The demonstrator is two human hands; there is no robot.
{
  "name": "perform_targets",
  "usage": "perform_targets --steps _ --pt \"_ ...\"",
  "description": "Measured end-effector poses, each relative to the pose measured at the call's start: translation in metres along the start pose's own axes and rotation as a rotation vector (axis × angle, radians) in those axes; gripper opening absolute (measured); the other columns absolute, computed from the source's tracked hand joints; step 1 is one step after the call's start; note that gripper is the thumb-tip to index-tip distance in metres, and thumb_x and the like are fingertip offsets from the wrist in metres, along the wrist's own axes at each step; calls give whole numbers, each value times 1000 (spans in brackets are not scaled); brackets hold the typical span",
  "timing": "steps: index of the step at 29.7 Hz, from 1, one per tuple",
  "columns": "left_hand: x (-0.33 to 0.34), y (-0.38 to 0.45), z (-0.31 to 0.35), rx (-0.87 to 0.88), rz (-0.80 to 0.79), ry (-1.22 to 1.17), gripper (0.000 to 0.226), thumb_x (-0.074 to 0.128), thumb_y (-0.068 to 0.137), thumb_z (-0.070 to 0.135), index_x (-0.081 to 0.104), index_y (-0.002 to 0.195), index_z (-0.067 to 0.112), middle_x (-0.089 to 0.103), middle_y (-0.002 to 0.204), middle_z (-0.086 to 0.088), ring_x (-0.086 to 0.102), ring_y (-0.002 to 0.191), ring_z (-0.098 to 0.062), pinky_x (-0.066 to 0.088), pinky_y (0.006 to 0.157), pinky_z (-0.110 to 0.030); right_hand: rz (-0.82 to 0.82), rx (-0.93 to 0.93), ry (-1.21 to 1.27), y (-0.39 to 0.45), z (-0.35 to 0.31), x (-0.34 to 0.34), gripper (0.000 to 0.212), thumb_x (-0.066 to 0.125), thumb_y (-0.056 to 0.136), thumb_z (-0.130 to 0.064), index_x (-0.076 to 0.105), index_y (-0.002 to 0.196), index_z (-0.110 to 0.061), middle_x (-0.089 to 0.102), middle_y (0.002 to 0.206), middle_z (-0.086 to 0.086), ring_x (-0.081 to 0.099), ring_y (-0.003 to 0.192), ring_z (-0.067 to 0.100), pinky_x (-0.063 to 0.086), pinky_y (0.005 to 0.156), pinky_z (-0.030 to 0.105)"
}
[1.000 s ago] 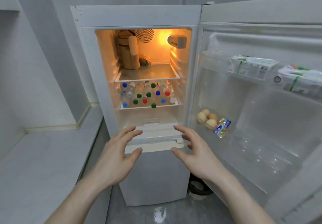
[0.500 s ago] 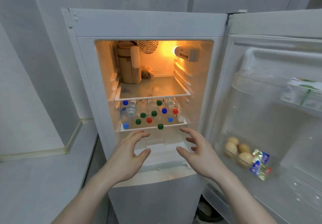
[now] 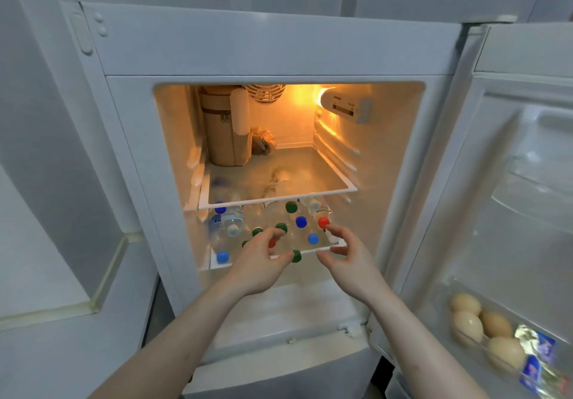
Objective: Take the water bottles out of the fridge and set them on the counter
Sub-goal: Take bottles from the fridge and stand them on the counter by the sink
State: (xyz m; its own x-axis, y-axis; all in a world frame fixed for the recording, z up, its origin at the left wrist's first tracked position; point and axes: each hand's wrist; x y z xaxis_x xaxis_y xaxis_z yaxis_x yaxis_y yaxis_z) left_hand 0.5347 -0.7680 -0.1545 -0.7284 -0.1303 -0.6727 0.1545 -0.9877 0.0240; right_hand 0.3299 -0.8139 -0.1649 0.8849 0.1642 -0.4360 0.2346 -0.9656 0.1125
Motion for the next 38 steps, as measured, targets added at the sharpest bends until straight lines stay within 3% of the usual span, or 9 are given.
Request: perform_targets --steps 3,7,11,14,17,21,28,33,38 --pt "7 41 -4 -64 12 -66 50 66 93 44 51 137 26 59 134 8 60 114 -15 52 101 -40 17 26 -12 37 9 5 49 74 93 -28 56 138 -28 57 136 -15 62 108 7 45 70 10" --pt "17 94 -10 -184 24 -204 46 66 93 46 48 131 26 58 127 7 62 111 -20 55 97 -43 27 73 -11 89 22 14 51 74 91 -35 53 137 -28 62 126 -7 65 110 16 55 86 32" --pt "24 133 -11 -301 42 -357 42 66 96 40 44 128 22 59 112 2 65 100 -19 60 75 -34 73 115 69 130 26 32 47 74 91 -40 49 130 -31 58 126 -9 64 112 20 58 95 49" --pt "33 154 -13 -366 82 -404 32 62 100 36 46 122 19 63 98 -2 66 89 -19 56 62 -31 129 148 92 153 36 48 38 71 89 -49 45 117 -41 55 115 -19 66 105 22 60 86 55" --pt "43 170 -14 -361 98 -430 29 61 101 41 54 117 17 67 97 -1 70 85 -17 62 59 -30 173 196 84 171 38 53 32 63 97 -43 46 122 -33 56 121 -9 69 98 26 62 82 56" --pt "53 188 -16 -353 124 -480 31 60 101 37 43 123 21 67 101 0 75 75 -16 64 61 -36 143 301 112 190 42 54 40 58 102 -42 44 135 -23 55 125 -6 73 77 20 65 68 50" --pt "56 204 -19 -445 134 -646 28 63 101 30 44 121 25 71 108 -6 75 66 -18 58 55 -28 123 265 121 207 57 60 59 65 90 -57 44 136 -26 63 127 -4 72 102 25 63 84 52" --pt "49 192 -17 -400 175 -825 18 56 104 29 41 113 24 68 107 -16 69 61 -22 59 57 -36 110 280 165 206 52 63 44 59 99 -44 46 135 -23 70 107 2 73 84 23 63 81 52" --pt "48 168 -19 -345 207 -829 16 51 107 26 46 122 24 67 107 -18 77 77 -25 63 64 -41 134 240 267 186 45 58 14 52 106 -32 48 115 -22 71 85 8 66 58 16 56 67 42"
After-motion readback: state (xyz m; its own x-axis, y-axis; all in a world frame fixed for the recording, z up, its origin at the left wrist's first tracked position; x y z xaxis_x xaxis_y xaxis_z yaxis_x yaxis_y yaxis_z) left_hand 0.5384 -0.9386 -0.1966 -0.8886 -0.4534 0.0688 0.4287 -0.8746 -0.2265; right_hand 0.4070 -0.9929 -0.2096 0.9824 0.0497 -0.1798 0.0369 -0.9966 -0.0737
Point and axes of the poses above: each hand's wrist, its own y-axis towards the middle knuckle, its own x-axis out of the palm, z = x × y
